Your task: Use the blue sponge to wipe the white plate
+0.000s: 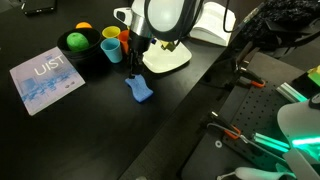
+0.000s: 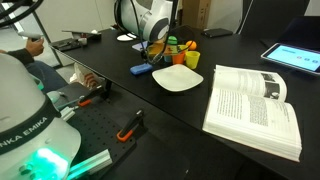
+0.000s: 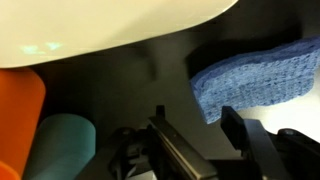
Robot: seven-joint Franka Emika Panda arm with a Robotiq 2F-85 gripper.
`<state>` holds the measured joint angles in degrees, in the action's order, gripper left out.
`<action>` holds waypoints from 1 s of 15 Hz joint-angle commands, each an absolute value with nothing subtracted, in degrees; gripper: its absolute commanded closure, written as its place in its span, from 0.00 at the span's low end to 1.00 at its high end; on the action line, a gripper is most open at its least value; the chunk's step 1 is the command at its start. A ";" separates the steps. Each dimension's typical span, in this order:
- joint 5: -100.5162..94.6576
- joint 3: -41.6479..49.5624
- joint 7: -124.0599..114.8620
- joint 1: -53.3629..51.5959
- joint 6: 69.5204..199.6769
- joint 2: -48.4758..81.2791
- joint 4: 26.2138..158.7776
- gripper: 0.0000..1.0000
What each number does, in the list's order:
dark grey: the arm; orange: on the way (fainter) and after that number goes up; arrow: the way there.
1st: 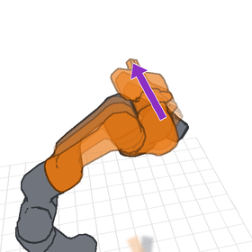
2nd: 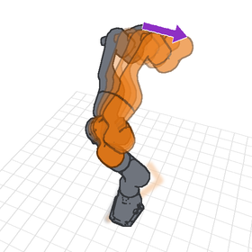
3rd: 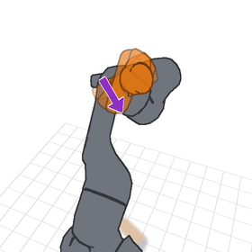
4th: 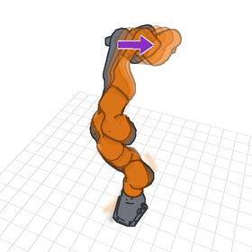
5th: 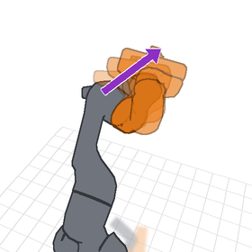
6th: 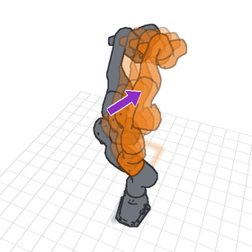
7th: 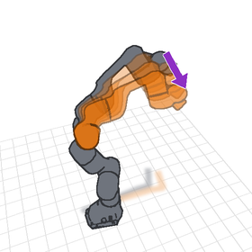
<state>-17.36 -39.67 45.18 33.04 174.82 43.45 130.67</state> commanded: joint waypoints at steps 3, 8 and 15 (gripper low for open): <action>-16.26 -39.41 45.95 32.53 175.00 43.32 130.66 0.38; -15.40 -41.42 45.53 34.04 175.09 41.89 132.31 0.01; -14.05 -49.47 44.53 40.68 173.22 35.31 137.25 0.00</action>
<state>-15.96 -45.55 45.07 36.87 174.58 40.56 133.48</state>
